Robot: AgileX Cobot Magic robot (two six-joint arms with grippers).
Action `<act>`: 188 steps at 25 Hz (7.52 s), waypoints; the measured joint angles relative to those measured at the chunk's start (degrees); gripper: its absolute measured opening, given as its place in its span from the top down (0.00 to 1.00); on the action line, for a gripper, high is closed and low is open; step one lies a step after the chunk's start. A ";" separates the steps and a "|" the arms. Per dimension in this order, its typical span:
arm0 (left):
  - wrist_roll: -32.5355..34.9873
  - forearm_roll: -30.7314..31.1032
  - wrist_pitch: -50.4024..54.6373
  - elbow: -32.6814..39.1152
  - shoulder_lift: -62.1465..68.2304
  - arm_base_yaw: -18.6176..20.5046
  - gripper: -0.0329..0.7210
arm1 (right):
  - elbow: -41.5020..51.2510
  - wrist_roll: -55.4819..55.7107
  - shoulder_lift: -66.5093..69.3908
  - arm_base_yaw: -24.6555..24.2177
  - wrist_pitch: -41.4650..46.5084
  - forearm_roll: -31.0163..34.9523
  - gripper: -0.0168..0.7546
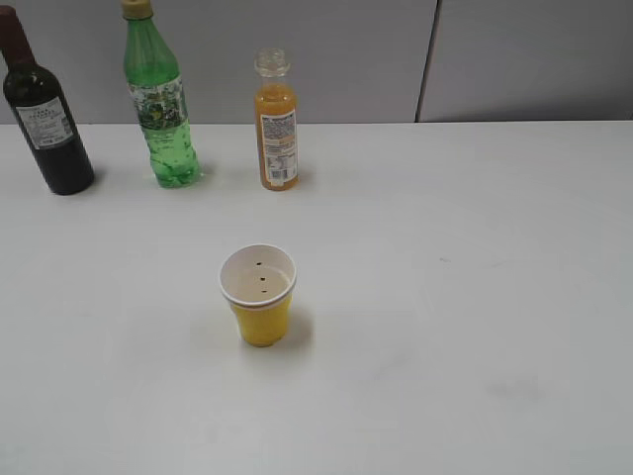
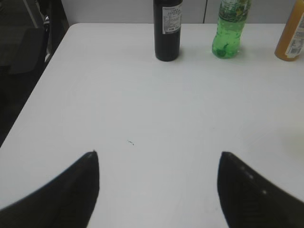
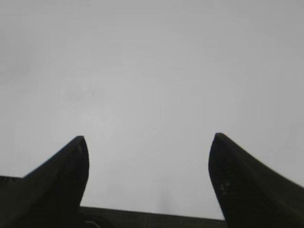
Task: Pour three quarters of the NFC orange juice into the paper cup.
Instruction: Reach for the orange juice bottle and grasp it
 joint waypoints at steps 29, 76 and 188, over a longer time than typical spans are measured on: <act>0.00 0.00 0.00 0.00 0.00 0.00 0.17 | 0.18 0.00 -17.09 0.00 -0.07 0.17 0.21; 6.71 -2.37 -68.94 -1.10 54.42 -5.91 0.17 | 0.18 0.00 -17.09 0.00 -0.07 0.17 0.21; -13.88 17.94 -90.75 -54.04 133.21 -24.34 0.17 | 0.18 0.00 -17.09 0.00 -0.07 0.17 0.21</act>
